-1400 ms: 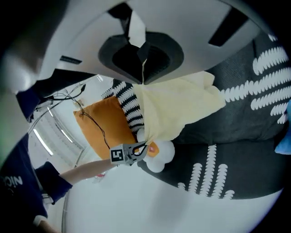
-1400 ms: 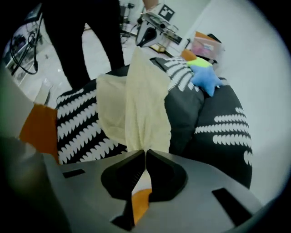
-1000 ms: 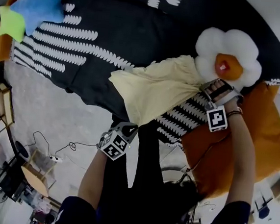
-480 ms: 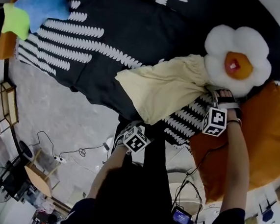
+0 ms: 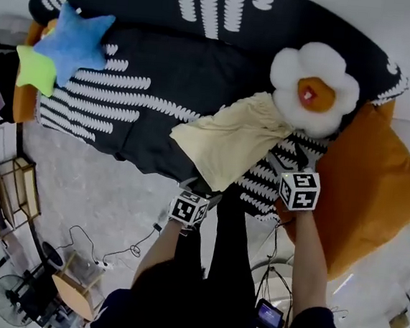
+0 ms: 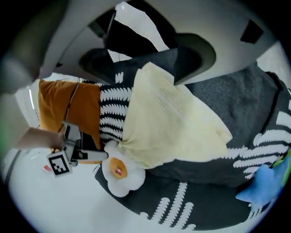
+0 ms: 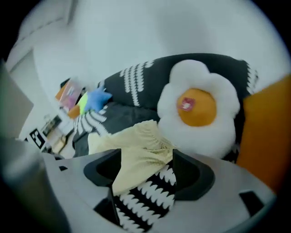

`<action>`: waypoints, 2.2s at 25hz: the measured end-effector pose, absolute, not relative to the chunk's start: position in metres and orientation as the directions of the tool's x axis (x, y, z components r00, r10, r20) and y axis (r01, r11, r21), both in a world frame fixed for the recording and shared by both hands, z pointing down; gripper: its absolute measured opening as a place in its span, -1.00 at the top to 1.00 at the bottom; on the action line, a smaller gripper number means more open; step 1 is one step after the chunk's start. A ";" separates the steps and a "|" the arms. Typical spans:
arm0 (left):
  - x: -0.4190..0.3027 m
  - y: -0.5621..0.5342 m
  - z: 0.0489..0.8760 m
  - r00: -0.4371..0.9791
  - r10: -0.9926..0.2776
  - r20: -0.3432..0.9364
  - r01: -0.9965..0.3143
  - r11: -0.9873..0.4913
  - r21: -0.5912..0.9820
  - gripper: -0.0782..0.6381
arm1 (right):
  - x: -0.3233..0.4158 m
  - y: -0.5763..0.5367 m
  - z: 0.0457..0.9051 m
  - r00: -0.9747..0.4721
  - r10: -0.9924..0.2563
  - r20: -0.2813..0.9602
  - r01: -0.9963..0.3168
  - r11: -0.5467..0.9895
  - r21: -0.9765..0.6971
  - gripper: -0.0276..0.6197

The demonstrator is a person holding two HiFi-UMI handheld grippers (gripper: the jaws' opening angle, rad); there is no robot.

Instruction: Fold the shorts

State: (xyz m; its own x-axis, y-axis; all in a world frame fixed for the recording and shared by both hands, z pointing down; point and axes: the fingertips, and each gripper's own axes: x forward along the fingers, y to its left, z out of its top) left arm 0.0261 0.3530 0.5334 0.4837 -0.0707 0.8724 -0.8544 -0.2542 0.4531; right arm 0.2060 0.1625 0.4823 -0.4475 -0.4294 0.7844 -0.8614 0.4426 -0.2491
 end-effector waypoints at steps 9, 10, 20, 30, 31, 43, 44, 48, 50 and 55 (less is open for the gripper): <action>0.010 0.177 0.479 0.512 -0.295 0.807 -0.847 -0.327 0.418 -0.31 | 0.242 0.165 0.494 -0.327 -0.550 0.769 -0.912 -0.027 -0.408 0.03; 0.017 0.159 0.479 0.531 -0.279 0.800 -0.828 -0.373 0.419 -0.31 | 0.244 0.161 0.498 -0.319 -0.552 0.770 -0.911 -0.045 -0.410 0.04; 0.110 0.044 0.515 0.599 0.027 0.801 -0.505 -0.763 0.403 -0.19 | 0.247 0.144 0.515 -0.274 -0.576 0.770 -0.889 -0.154 -0.432 0.15; 0.149 0.045 0.577 0.525 0.417 0.742 -0.248 -0.759 0.602 -0.02 | 0.217 0.164 0.535 -0.300 -0.546 0.782 -0.879 -0.160 -0.448 0.24; 0.149 0.050 0.581 0.512 0.437 0.740 -0.227 -0.761 0.607 0.12 | 0.218 0.169 0.538 -0.294 -0.541 0.788 -0.877 -0.176 -0.448 0.25; 0.143 0.091 0.474 0.638 0.608 0.473 0.194 -0.720 0.666 0.58 | 0.225 0.141 0.510 -0.425 -0.485 0.764 -0.905 0.241 -0.350 -0.05; 0.141 0.095 0.467 0.633 0.619 0.464 0.222 -0.720 0.658 0.58 | 0.220 0.137 0.508 -0.443 -0.455 0.773 -0.889 0.336 -0.311 -0.05; 0.138 0.124 0.444 0.576 0.674 0.463 0.349 -0.715 0.606 0.58 | 0.199 0.135 0.492 -0.523 -0.294 0.800 -0.684 0.705 -0.188 -0.25; 0.140 0.136 0.433 0.552 0.686 0.474 0.401 -0.717 0.570 0.58 | 0.187 0.140 0.477 -0.572 -0.173 0.802 -0.532 0.823 -0.201 -0.26; 0.136 0.137 0.393 0.569 0.700 0.431 0.475 -0.708 0.523 0.58 | 0.165 0.153 0.455 -0.609 0.111 0.785 -0.298 0.885 -0.357 -0.28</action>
